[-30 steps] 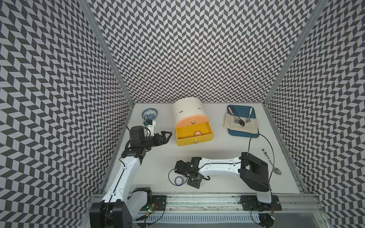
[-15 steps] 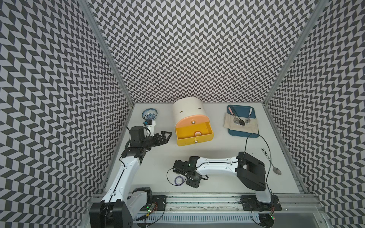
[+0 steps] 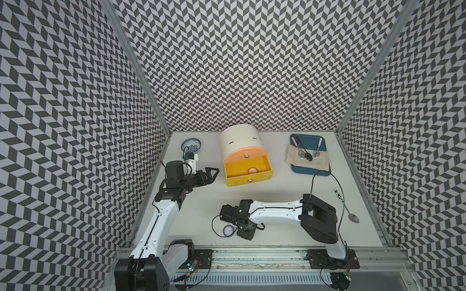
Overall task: Place the transparent tape into the drawer according to color
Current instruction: Pick up the tape at the center of the board, then place the tape in the drawer.
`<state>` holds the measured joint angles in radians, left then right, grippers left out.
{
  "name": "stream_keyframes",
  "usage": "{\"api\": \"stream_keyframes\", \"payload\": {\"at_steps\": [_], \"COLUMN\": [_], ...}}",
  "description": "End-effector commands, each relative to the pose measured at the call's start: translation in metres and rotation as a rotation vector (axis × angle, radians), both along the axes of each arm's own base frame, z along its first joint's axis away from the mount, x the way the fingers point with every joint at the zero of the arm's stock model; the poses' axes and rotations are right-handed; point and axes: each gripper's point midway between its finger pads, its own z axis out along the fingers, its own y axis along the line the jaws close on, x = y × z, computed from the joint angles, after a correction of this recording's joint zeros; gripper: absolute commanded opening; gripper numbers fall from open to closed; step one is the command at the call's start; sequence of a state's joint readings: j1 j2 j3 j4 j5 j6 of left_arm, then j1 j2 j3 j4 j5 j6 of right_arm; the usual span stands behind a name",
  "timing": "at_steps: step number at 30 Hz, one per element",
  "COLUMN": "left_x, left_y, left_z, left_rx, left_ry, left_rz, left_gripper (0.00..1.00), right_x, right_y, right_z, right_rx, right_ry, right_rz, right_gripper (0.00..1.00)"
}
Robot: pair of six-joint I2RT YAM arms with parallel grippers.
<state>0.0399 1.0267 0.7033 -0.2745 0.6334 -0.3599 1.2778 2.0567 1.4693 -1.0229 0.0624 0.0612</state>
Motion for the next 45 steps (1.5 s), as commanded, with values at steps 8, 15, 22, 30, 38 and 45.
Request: {"api": "stream_keyframes", "payload": {"at_steps": [8,15,22,30,38,45], "left_x": [0.0,0.002,0.002,0.002,0.001,0.001], "left_y": [0.0,0.0,0.0,-0.001,-0.002,-0.002], "left_z": [0.005,0.005,0.007,0.011,0.013,0.013], "left_rx": [0.003,0.001,-0.003,-0.008,-0.014,-0.015], "left_ry": [-0.018,-0.017,-0.02,-0.024,-0.027,-0.025], "left_rz": [-0.006,-0.007,-0.008,-0.011,-0.016,-0.015], "left_gripper": [1.0,1.0,1.0,1.0,1.0,1.0], "right_x": [0.03,0.038,0.051,0.088,0.136,0.175], "right_y": [0.004,0.013,0.017,0.017,0.019,0.021], "right_z": [0.017,0.061,0.103,0.165,0.224,0.254], "right_rx": [0.043,0.142,0.238,0.388,0.568,0.688], "right_ry": [-0.084,-0.112,-0.153,-0.249,-0.349,-0.41], "right_rz": [-0.071,-0.109,-0.158,-0.251,-0.355,-0.422], "right_gripper": [0.0,0.0,0.0,0.0,0.0,0.0]}}
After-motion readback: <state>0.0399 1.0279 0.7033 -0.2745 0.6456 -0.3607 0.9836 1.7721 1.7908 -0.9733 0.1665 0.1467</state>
